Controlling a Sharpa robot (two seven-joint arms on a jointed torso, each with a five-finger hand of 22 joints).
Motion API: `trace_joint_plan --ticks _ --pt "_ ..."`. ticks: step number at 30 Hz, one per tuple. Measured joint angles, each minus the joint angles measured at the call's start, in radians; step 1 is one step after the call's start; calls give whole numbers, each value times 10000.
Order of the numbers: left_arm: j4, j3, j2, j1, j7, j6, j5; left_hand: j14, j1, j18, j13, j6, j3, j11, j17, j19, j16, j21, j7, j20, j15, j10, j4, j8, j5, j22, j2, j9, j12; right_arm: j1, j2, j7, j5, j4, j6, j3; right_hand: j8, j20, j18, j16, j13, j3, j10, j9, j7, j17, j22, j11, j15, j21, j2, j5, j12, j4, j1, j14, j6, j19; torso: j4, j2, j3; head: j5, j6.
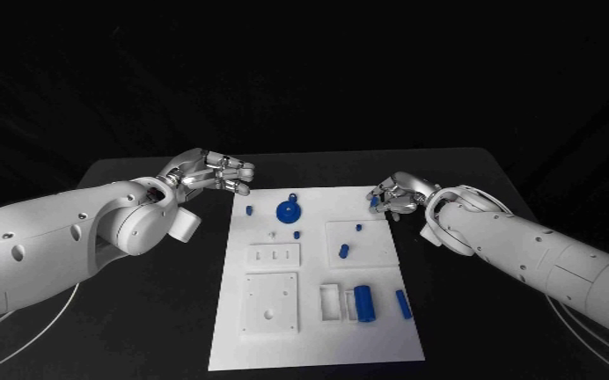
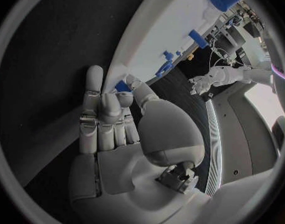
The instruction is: Assemble the parts on the task board
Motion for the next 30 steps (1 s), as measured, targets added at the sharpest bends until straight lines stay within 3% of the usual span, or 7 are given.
trace_joint_plan --ticks 7,14,18,20,24,30 --pt "-3 0 -2 0 -19 0 -1 0 0 -1 0 0 0 0 -1 0 0 0 0 0 0 0 0 0 0 -1 0 0 0 0 19 -10 -1 -24 -6 2 0 0 0 0 -78 -379 -23 -1 137 -48 -14 4 0 -47 -3 42 -49 63 3 -1 -406 0 -2 2 0 -18 9" --pt "-2 0 -5 0 -31 0 -1 0 0 0 0 0 24 0 9 0 0 0 0 1 0 0 -24 0 0 -2 0 0 0 -1 31 -45 -2 -35 -65 2 0 57 -1 -48 -184 -1104 -125 -23 253 -104 -144 126 39 -155 -68 118 -155 193 69 -40 -1844 -17 -8 2 2 -54 10" --pt "-1 0 -10 0 -37 0 -2 0 0 -1 0 0 24 0 9 -36 0 0 0 37 0 0 -24 0 0 -2 0 1 0 -8 21 -101 1 -42 -170 0 -52 74 -2 -90 -268 -1664 -180 -55 296 -144 -250 181 79 -220 -121 196 -193 443 121 -80 -2667 0 -7 2 1 -74 9" --pt "0 0 -11 0 -39 0 -2 0 0 0 0 0 24 0 9 -35 0 0 0 36 0 0 -24 0 0 -2 0 1 0 -10 14 -130 6 -42 -220 -1 -52 74 -2 -90 -302 -1816 -202 -61 319 -153 -295 202 79 -220 -154 196 -194 571 166 -80 -2797 0 -6 2 2 -82 12" --pt "2 0 -14 0 -44 0 -2 0 0 0 0 0 24 0 8 -35 0 0 0 36 0 0 -24 0 0 -3 0 1 0 -18 -11 -183 14 -12 -313 -1 -52 74 -1 -90 -339 -1989 -216 -59 300 -153 -356 217 79 -254 -93 196 -194 690 333 -80 -2514 -1 -8 2 2 -92 18" --pt "8 0 -30 0 -51 0 -2 0 0 0 0 0 24 0 8 -35 0 0 0 36 0 0 -24 0 0 -3 0 1 0 -57 -89 -307 18 95 -470 -1 -52 73 -2 -7 -302 -1989 -166 46 176 -87 -356 171 53 -254 -20 163 -70 690 260 -54 -882 0 -9 -2 5 -118 21"
